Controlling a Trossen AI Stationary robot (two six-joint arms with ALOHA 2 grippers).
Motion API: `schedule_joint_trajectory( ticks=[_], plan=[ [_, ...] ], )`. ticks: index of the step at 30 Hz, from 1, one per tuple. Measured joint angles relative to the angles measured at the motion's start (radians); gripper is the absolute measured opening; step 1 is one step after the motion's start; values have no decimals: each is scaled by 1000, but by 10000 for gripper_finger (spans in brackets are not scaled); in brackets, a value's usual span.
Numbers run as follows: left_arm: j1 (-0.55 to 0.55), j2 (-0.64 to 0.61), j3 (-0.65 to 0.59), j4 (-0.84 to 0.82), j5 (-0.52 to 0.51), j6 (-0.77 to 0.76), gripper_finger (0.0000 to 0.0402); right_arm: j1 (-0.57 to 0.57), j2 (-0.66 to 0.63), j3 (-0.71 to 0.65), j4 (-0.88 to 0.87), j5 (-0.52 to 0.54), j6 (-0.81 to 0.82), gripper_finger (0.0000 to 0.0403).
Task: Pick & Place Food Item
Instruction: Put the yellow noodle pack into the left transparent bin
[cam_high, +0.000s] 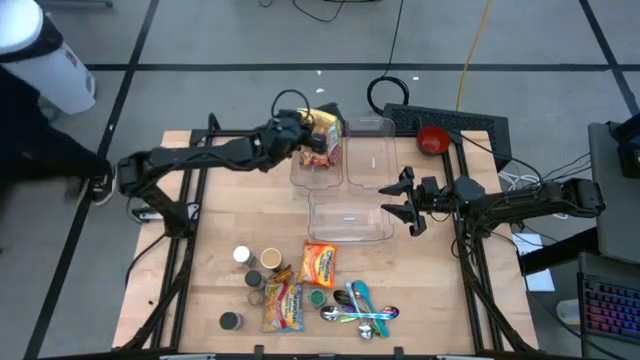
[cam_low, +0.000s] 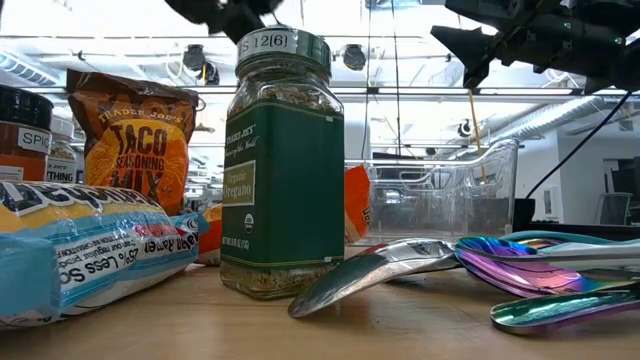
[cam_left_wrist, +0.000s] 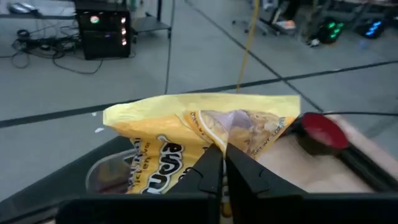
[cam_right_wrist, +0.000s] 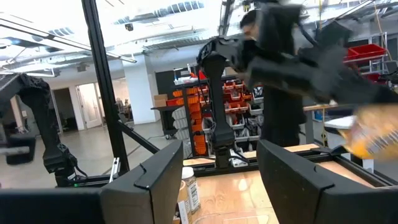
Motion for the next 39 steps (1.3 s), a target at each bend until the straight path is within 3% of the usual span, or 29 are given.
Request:
schedule_joint_trajectory(
  ticks=[4,10,21,35,39],
  plan=[
    [34,90,-2,68,0,-35,5,0,0,0,-1,0,1,196],
    [84,184,-2,78,-5,-141,28,0,0,0,-5,-1,23,196],
    [110,292,-2,136,-5,-228,33,0,0,0,-9,-1,23,196],
    [114,298,-2,158,63,-299,34,0,0,0,-11,-1,23,196],
    [123,298,-2,159,99,-285,50,0,0,0,-10,-2,23,196]
  ],
)
